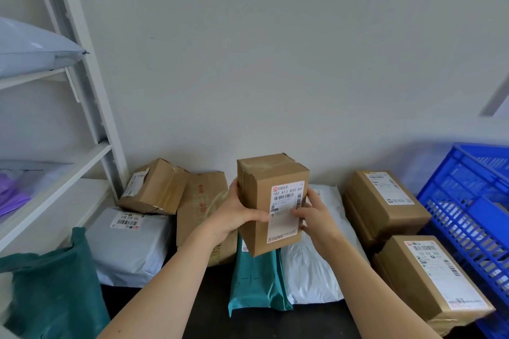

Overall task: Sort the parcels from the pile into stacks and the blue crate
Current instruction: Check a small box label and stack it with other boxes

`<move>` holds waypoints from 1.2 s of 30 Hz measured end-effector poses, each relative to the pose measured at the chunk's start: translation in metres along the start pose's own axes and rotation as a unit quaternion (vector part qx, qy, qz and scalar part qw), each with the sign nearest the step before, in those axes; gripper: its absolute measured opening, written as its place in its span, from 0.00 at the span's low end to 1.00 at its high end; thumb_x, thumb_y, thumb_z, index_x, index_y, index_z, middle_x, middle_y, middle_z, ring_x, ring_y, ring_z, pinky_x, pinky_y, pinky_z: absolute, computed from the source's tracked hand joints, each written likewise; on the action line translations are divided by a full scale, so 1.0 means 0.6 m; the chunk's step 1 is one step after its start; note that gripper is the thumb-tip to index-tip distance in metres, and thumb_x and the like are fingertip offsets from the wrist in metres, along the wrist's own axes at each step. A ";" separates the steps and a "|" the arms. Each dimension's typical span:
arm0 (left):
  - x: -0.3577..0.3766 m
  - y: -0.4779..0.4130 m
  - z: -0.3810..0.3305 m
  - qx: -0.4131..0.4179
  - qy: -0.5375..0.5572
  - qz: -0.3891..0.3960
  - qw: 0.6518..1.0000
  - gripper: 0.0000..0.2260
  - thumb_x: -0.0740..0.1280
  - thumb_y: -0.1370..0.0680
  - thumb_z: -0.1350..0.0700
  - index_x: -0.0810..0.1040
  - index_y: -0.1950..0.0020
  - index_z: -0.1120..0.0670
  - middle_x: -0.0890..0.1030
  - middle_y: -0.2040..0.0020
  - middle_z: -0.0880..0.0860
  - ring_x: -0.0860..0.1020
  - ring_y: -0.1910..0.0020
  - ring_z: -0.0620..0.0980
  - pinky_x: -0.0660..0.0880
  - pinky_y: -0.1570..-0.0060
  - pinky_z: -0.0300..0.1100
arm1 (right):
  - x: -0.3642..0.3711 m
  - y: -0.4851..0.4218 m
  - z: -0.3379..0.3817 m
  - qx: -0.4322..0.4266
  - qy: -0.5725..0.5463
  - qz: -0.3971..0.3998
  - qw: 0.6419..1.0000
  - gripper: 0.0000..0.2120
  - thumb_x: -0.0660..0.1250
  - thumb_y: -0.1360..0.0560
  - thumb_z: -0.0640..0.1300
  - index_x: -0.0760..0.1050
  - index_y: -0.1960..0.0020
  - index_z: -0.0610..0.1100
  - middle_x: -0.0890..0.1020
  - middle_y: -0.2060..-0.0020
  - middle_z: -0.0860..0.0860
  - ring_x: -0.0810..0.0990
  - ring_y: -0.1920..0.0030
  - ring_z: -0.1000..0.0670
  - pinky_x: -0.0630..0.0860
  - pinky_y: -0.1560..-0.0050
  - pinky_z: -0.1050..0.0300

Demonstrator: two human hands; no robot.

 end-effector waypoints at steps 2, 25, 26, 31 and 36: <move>-0.004 -0.003 0.009 -0.011 0.001 0.000 1.000 0.50 0.77 0.35 0.67 0.51 0.23 0.47 0.70 0.37 0.47 0.71 0.39 0.48 0.72 0.42 0.44 | -0.003 -0.001 -0.005 -0.001 0.004 -0.003 1.000 0.28 0.54 0.26 0.26 0.72 0.44 0.57 0.81 0.50 0.48 0.78 0.45 0.47 0.75 0.48 0.50; 0.014 0.004 0.007 -0.009 0.140 0.023 0.990 0.38 0.70 0.35 0.74 0.68 0.31 0.46 0.79 0.39 0.54 0.75 0.39 0.54 0.76 0.50 0.48 | -0.037 -0.005 -0.020 0.022 0.017 -0.001 1.000 0.34 0.49 0.28 0.22 0.68 0.34 0.54 0.80 0.47 0.51 0.78 0.48 0.50 0.79 0.54 0.52; 0.012 0.006 0.005 -0.010 0.163 0.022 0.986 0.34 0.69 0.34 0.74 0.71 0.33 0.47 0.80 0.41 0.54 0.76 0.40 0.55 0.75 0.53 0.47 | -0.038 -0.005 -0.021 0.027 0.013 0.000 1.000 0.34 0.49 0.28 0.22 0.68 0.33 0.53 0.80 0.46 0.51 0.78 0.47 0.50 0.79 0.50 0.50; 0.001 0.013 0.020 -0.031 0.276 0.004 0.961 0.21 0.69 0.37 0.61 0.78 0.44 0.54 0.82 0.44 0.59 0.76 0.46 0.58 0.71 0.47 0.51 | -0.041 -0.008 -0.029 0.060 -0.007 0.019 0.998 0.30 0.55 0.28 0.27 0.69 0.31 0.52 0.75 0.36 0.47 0.74 0.37 0.47 0.69 0.33 0.44; -0.001 0.022 0.028 -0.036 0.375 -0.021 0.926 0.17 0.65 0.32 0.55 0.78 0.44 0.56 0.82 0.50 0.58 0.79 0.50 0.59 0.74 0.51 0.53 | -0.029 0.000 -0.015 0.053 -0.020 0.044 0.997 0.19 0.59 0.21 0.40 0.71 0.32 0.48 0.77 0.39 0.47 0.74 0.37 0.46 0.71 0.39 0.49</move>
Point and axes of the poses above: each hand's wrist, its own y-axis away from the middle knuckle, its own x-axis out of the palm, z = x × y, the point moved 8 cm from there along -y, towards the middle knuckle
